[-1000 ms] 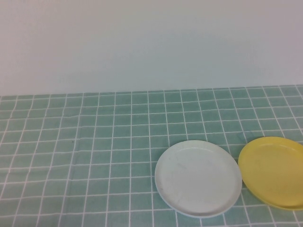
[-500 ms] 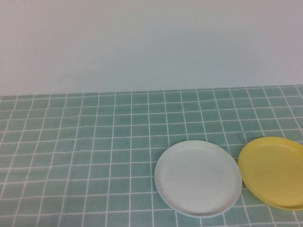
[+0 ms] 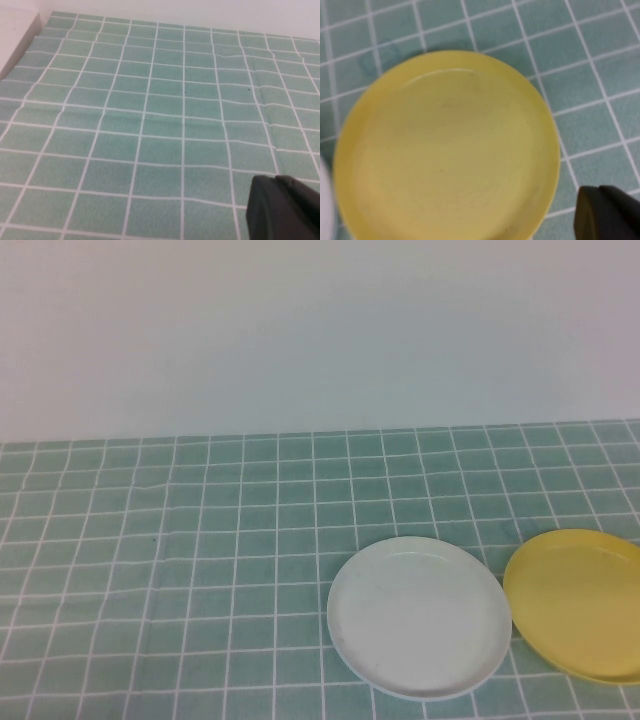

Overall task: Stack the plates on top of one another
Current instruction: Pick up the yellow plate

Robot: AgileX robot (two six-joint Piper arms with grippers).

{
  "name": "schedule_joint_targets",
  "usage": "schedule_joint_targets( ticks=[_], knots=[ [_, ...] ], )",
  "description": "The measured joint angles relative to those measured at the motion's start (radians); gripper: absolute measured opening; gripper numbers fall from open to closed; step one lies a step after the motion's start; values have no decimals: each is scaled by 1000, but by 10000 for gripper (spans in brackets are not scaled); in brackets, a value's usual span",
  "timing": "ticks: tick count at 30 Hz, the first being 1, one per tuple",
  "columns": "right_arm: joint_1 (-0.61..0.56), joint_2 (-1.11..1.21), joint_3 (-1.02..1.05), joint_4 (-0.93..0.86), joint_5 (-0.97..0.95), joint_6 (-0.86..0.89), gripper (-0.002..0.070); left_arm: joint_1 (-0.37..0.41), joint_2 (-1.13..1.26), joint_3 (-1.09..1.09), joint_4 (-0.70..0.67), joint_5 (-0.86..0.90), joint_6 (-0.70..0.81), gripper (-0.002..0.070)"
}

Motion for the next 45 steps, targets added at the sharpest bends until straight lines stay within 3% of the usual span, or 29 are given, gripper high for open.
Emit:
schedule_joint_targets(
  ticks=[7, 13, 21, 23, 28, 31, 45],
  knots=[
    [-92, 157, -2, 71, -46, -44, -2, 0, 0, 0, 0, 0, 0, 0],
    [-96, 198, -2, 93, -60, -202, -2, 0, 0, 0, 0, 0, 0, 0],
    [-98, 255, -7, 134, -92, -247, 8, 0, 0, 0, 0, 0, 0, 0],
    [-98, 272, -7, 141, -106, -253, 52, 0, 0, 0, 0, 0, 0, 0],
    [-98, 302, -9, 154, -136, -255, 247, 0, 0, 0, 0, 0, 0, 0],
    [-98, 319, -9, 162, -157, -257, 306, 0, 0, 0, 0, 0, 0, 0],
    [-94, 421, -9, 227, -252, -259, 247, 0, 0, 0, 0, 0, 0, 0]
  ],
)
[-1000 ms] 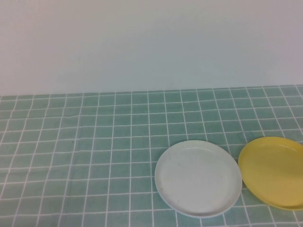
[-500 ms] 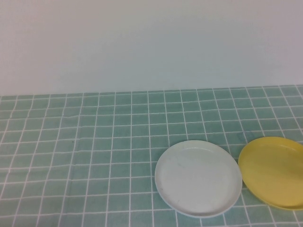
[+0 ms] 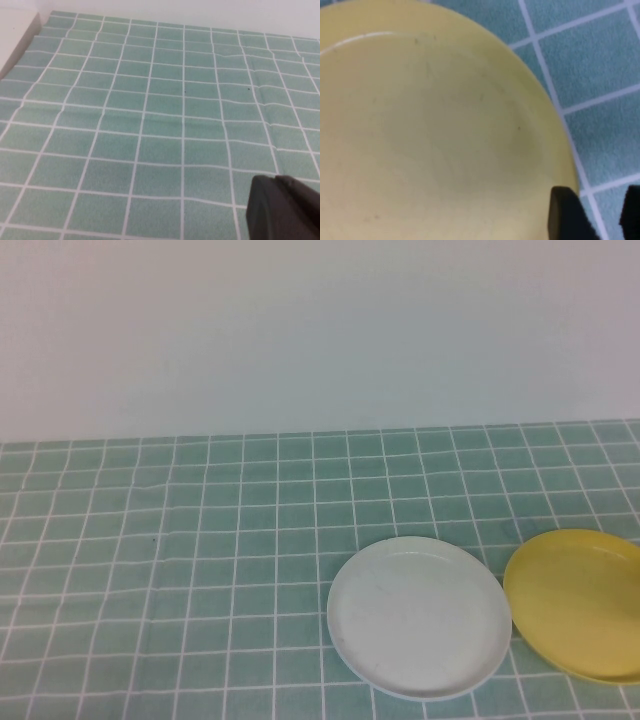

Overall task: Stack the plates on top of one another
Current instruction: Pick up the yellow plate

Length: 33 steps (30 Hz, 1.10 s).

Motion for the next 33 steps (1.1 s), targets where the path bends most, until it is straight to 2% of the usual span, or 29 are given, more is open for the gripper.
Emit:
schedule_joint_targets(
  ticks=[12, 14, 20, 33],
  knots=[
    [17, 68, -66, 7, -7, -2, 237, 0, 0, 0, 0, 0, 0, 0],
    [17, 74, -70, 8, -5, -2, 207, 0, 0, 0, 0, 0, 0, 0],
    [17, 101, -71, 8, -5, -4, 40, 0, 0, 0, 0, 0, 0, 0],
    [17, 69, -74, 11, -5, -4, 16, 0, 0, 0, 0, 0, 0, 0]
  ],
)
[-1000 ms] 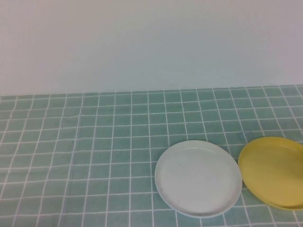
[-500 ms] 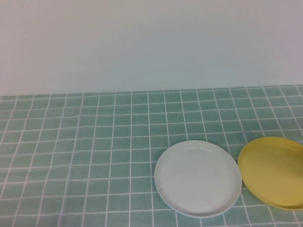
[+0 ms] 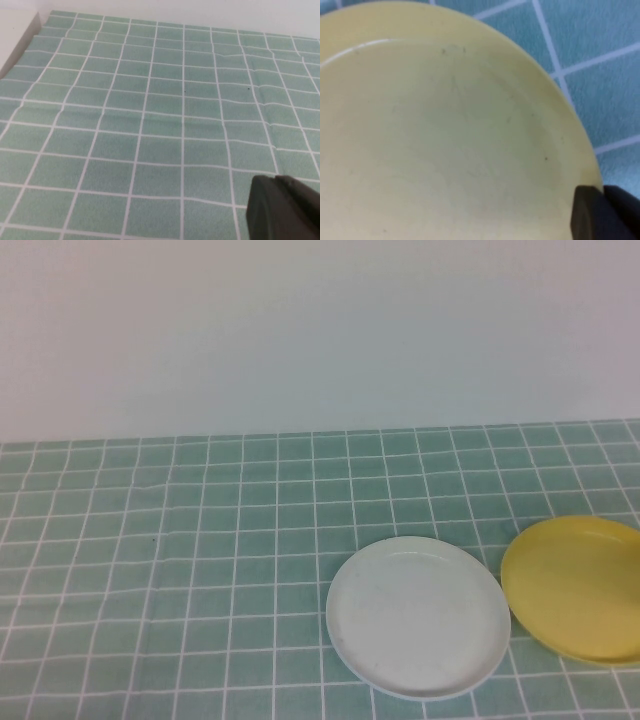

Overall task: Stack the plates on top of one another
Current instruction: Pick up the yellow plate, then place the yellow plate on the white plate

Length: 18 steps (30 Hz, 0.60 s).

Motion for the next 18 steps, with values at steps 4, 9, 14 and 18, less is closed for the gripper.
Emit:
schedule_joint_targets(
  ticks=[4, 9, 14, 18],
  knots=[
    [0, -79, -11, 0, -4, 0, 11, 0, 0, 0, 0, 0, 0, 0],
    [0, -208, -61, 0, 9, 0, 11, 0, 0, 0, 0, 0, 0, 0],
    [0, -332, -127, 0, 57, 0, 11, 0, 0, 0, 0, 0, 0, 0],
    [0, -396, -174, 14, 122, 0, 11, 0, 0, 0, 0, 0, 0, 0]
  ],
)
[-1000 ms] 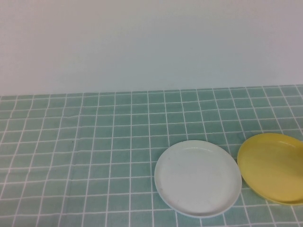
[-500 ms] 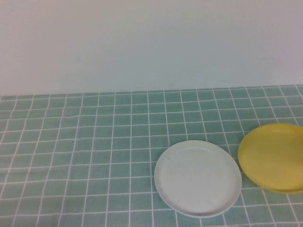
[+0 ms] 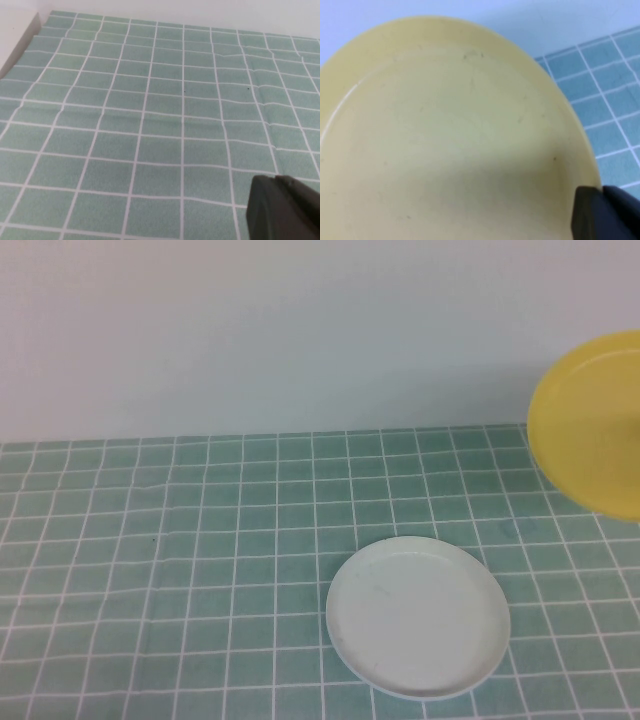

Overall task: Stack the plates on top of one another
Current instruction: Place the yellow plate on the white plate

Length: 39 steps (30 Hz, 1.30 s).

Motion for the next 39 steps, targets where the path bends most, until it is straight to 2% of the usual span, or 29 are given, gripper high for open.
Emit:
schedule_joint_targets(
  ticks=[4, 9, 14, 19, 29, 39],
  knots=[
    [16, -44, -7, 17, 57, -44, 11, 0, 0, 0, 0, 0, 0, 0],
    [89, -48, -7, 84, 114, -133, 11, 0, 0, 0, 0, 0, 0, 0],
    [183, -48, -7, 160, 92, -168, 11, 0, 0, 0, 0, 0, 0, 0],
    [216, -39, -7, 240, 59, -173, 11, 0, 0, 0, 0, 0, 0, 0],
    [373, 163, -7, 309, 57, -266, 11, 0, 0, 0, 0, 0, 0, 0],
    [418, 368, -7, 324, 1, -270, 11, 0, 0, 0, 0, 0, 0, 0]
  ],
)
